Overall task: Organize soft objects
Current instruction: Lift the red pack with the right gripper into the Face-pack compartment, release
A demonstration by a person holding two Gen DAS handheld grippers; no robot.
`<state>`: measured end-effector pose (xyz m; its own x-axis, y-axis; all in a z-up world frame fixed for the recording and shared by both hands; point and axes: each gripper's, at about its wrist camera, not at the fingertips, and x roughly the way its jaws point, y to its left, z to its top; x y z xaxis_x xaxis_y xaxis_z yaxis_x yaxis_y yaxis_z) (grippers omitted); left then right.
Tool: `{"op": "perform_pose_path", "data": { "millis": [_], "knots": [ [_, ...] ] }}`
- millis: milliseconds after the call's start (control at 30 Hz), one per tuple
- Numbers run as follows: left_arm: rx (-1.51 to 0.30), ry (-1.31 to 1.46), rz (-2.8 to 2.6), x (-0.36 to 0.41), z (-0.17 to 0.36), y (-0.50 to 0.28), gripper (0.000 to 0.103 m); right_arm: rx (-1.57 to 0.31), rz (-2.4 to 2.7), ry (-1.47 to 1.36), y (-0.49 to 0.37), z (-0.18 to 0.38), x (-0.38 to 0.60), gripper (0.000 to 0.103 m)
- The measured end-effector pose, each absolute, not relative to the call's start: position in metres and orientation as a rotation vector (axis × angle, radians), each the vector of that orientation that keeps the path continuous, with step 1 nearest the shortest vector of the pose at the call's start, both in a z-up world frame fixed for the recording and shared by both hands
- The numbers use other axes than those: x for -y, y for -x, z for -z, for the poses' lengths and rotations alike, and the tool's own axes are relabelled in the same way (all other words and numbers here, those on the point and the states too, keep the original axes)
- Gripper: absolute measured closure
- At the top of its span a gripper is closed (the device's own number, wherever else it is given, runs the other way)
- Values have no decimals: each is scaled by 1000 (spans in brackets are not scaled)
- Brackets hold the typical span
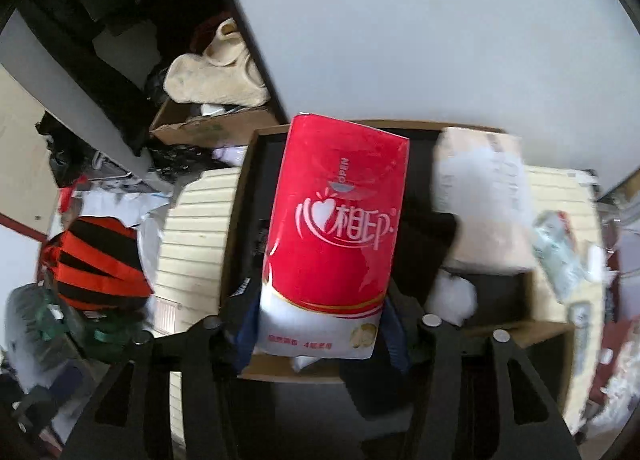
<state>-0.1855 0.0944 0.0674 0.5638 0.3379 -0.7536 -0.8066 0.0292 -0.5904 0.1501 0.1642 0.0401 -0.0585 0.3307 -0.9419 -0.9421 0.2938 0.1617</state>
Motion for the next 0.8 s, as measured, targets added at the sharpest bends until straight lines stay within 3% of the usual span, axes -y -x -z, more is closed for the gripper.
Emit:
{"op": "perform_pose_path", "data": {
  "millis": [100,200,367,467,800],
  "knots": [
    [-463,1257,-936,-96,-69,187,0,-1172,-1140,681,-159,-37,-154,48],
    [-456,1261,-929,-95,-70,185,0,-1193,-1163,590,-170,-41,-130,27],
    [-468,1247,-932,-93,-72,184,0,-1185,-1142,519,-185,-64,-77,27],
    [-459,1253,-935,-93,-73,184,0,-1167,-1143,656,-174,-61,-34,23],
    [-521,1207,-945,-89,-69,175,0,-1231,-1045,1102,-140,40,41,23]
  ]
}}
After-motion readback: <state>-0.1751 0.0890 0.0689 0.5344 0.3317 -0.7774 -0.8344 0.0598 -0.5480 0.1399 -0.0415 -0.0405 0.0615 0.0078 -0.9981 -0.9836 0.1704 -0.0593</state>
